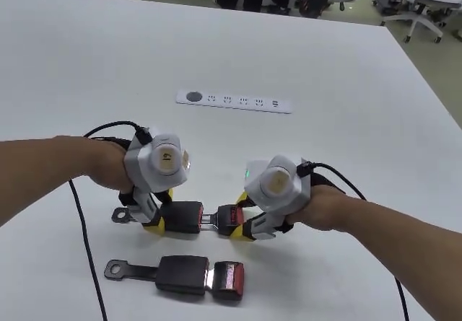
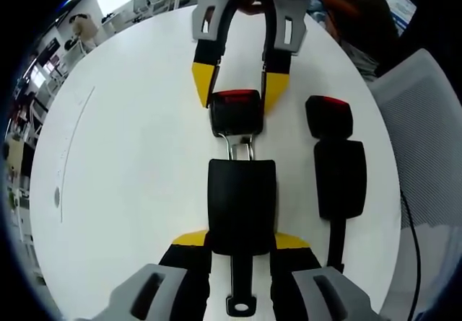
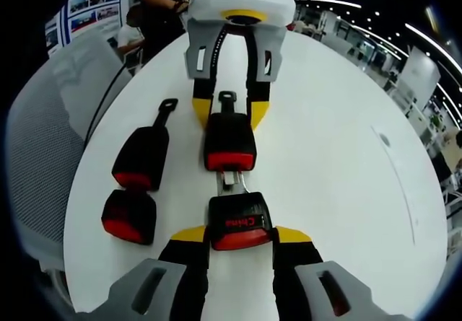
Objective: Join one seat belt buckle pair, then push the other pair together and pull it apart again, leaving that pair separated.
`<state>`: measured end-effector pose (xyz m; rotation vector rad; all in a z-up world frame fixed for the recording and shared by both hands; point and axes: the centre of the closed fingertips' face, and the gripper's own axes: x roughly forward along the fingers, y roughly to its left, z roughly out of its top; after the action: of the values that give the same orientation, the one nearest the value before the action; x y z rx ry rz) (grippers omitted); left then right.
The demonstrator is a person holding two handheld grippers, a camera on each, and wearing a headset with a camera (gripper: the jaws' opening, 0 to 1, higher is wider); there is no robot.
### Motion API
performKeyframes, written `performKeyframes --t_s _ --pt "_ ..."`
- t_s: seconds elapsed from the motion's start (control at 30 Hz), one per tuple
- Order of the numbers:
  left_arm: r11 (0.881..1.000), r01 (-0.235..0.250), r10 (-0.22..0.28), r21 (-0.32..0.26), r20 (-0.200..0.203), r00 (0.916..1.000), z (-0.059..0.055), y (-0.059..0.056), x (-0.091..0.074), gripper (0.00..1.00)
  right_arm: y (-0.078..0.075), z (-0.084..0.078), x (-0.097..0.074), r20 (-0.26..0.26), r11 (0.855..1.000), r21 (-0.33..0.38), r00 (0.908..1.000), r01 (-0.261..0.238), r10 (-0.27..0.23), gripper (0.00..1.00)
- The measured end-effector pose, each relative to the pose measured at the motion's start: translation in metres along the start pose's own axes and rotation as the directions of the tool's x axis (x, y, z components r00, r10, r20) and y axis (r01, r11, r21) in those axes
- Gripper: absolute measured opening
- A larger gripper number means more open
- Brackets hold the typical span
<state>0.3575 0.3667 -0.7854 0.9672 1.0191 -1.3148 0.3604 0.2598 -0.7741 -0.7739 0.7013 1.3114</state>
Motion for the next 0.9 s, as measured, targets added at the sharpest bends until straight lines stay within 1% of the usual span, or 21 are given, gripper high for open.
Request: performKeyframes --t_s 0.07,0.2,0.4,0.47,0.5,0.53,0.9 --pt "1.000 0.000 0.000 -0.001 -0.003 1.0000 0.000 0.000 0.000 0.32 -0.003 -0.005 0.002 -0.006 1.000 0.002 1.0000 0.002 -0.002 0.30" --pt "1.000 0.000 0.000 0.000 -0.011 0.9999 0.001 -0.001 -0.001 0.32 0.000 -0.010 -0.009 -0.018 1.000 0.003 0.9998 0.002 -0.002 0.30" --pt "1.000 -0.001 0.001 -0.002 -0.020 0.9998 0.001 0.000 0.000 0.32 -0.005 -0.024 -0.008 -0.032 1.000 0.009 0.9995 0.005 -0.005 0.30" --pt "1.000 -0.001 0.001 -0.001 -0.023 0.9997 0.001 -0.001 0.000 0.32 -0.001 -0.023 -0.016 -0.036 1.000 0.007 0.9993 0.005 -0.005 0.30" --pt "1.000 -0.001 0.001 -0.002 -0.025 0.9997 0.002 -0.001 -0.001 0.32 -0.005 -0.031 -0.013 -0.056 1.000 -0.011 0.9984 0.009 -0.010 0.30" --pt "1.000 -0.001 0.001 -0.002 -0.026 0.9997 0.002 -0.001 -0.001 0.32 -0.006 -0.032 -0.012 -0.049 1.000 -0.012 0.9988 0.009 -0.010 0.30" --pt "1.000 -0.002 0.002 -0.004 -0.030 0.9995 0.003 -0.001 0.000 0.32 -0.006 -0.046 -0.027 -0.072 1.000 -0.011 0.9974 0.010 -0.010 0.30"
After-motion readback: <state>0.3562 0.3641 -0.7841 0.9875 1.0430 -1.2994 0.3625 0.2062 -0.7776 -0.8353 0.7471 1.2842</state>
